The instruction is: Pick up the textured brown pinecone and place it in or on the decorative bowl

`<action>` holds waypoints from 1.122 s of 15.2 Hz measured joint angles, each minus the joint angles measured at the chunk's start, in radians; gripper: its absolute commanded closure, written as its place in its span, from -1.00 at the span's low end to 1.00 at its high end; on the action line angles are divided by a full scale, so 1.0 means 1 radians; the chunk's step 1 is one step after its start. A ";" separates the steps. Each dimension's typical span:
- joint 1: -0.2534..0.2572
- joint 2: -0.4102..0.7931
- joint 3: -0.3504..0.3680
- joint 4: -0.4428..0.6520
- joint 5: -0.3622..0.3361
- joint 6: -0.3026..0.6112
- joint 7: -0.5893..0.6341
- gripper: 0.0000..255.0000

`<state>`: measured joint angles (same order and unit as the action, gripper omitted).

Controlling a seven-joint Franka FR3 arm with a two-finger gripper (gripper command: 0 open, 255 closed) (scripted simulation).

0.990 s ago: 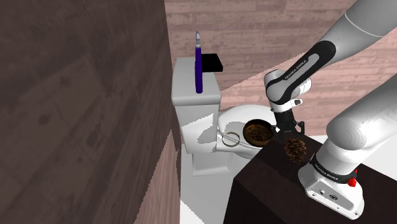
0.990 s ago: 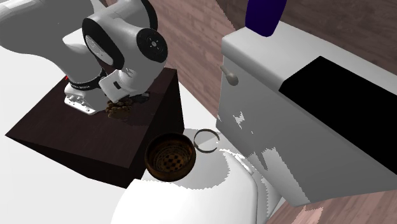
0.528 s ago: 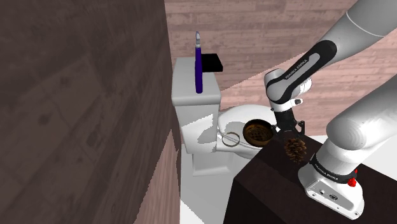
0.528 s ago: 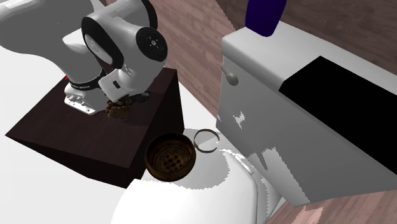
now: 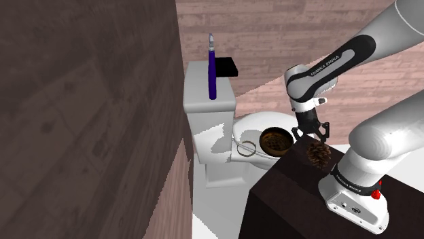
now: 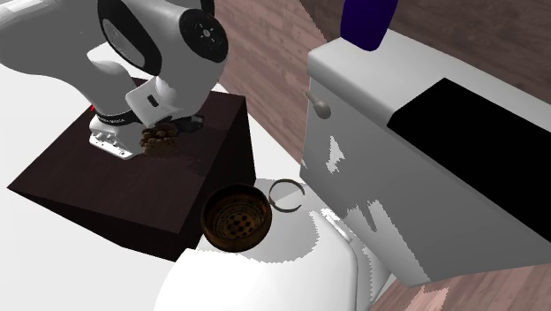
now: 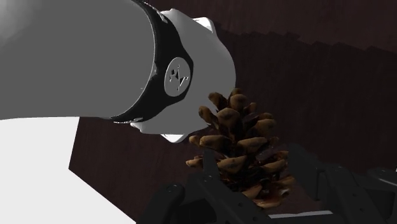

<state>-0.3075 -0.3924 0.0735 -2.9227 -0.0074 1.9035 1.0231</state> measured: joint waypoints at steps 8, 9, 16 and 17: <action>-0.036 0.235 -0.020 0.282 -0.048 -0.047 -0.017 1.00; -0.036 0.264 -0.019 0.321 -0.047 -0.057 -0.016 1.00; -0.048 0.495 -0.031 0.645 -0.070 -0.148 -0.029 1.00; -0.052 0.517 -0.034 0.686 -0.075 -0.168 -0.035 1.00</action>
<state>-0.3593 0.1251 0.0396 -2.2365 -0.0820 1.7360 0.9882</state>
